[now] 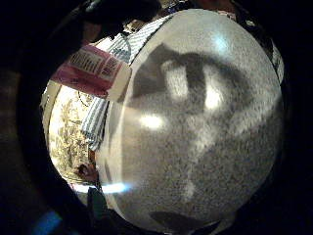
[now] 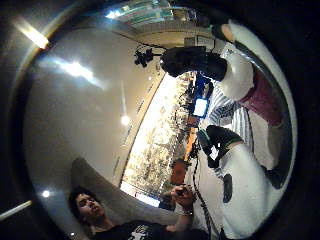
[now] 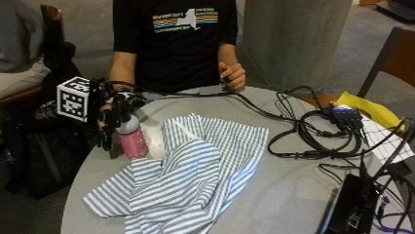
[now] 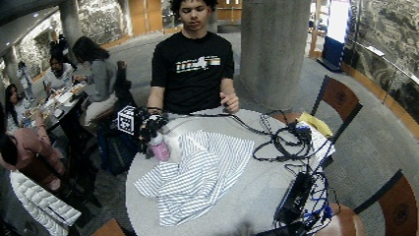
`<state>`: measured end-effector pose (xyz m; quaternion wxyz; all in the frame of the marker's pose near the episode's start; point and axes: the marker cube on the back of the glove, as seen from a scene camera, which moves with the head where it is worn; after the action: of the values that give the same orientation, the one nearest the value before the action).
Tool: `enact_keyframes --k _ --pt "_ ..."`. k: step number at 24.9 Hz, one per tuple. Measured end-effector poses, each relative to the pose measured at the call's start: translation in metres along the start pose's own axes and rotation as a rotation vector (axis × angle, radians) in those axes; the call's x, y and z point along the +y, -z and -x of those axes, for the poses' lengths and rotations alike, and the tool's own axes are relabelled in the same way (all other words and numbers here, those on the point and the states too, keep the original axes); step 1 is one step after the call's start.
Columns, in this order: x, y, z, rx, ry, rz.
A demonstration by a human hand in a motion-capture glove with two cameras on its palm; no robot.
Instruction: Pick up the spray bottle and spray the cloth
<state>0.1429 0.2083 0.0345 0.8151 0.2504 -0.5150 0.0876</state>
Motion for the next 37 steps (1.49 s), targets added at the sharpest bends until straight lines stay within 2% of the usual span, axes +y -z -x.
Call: enact_keyframes --k 8,20,26,31,37 --pt "-0.035 -0.021 -0.004 0.031 -0.003 0.044" --pt "-0.059 -0.039 -0.013 0.051 -0.044 0.059" --pt "-0.064 -0.046 -0.009 -0.038 -0.062 0.064" --pt "-0.057 -0.046 0.002 -0.148 -0.065 0.149" --pt "-0.055 -0.053 0.025 -0.127 -0.108 0.300"
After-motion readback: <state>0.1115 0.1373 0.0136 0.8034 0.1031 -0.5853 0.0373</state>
